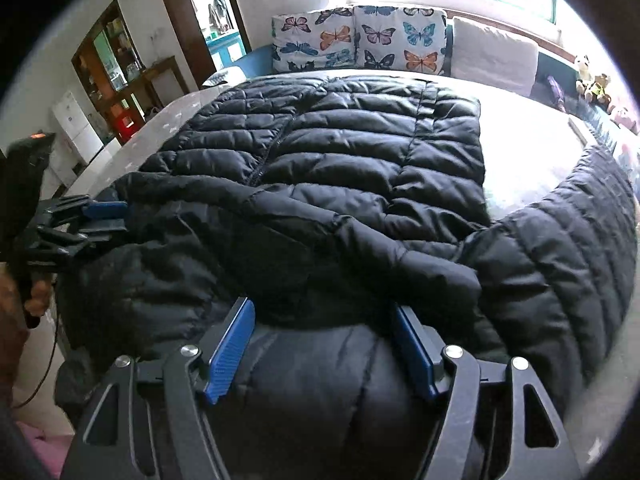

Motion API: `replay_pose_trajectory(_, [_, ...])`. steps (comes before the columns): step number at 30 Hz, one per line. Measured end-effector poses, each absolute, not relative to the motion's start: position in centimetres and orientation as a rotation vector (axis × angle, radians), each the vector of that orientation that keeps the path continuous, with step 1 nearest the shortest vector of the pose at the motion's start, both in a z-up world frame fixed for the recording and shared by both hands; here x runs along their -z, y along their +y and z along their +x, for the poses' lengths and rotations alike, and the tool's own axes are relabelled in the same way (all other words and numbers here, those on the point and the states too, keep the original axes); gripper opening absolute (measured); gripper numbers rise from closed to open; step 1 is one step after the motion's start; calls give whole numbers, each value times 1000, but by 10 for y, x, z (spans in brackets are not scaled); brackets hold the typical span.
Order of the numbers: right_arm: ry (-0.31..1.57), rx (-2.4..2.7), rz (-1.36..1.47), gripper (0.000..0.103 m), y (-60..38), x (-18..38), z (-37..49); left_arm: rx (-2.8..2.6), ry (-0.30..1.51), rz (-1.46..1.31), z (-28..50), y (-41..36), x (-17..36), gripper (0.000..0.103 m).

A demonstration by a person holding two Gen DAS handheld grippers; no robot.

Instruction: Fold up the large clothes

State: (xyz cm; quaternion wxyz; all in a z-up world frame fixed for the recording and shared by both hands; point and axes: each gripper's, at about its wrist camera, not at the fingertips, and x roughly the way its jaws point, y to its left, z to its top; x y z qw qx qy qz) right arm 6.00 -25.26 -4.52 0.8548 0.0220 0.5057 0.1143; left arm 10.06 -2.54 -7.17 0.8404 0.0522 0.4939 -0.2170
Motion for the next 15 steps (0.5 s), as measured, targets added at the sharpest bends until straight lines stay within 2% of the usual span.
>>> replay_pose_trajectory(7, [1106, -208, 14, 76, -259, 69, 48, 451, 1064, 161, 100, -36, 64, 67])
replay_pose_trajectory(12, [1082, -224, 65, 76, -272, 50, 43, 546, 1023, 112, 98, -58, 27, 67])
replay_pose_trajectory(15, [1045, -221, 133, 76, -295, 33, 38, 626, 1013, 153, 100, -94, 23, 67])
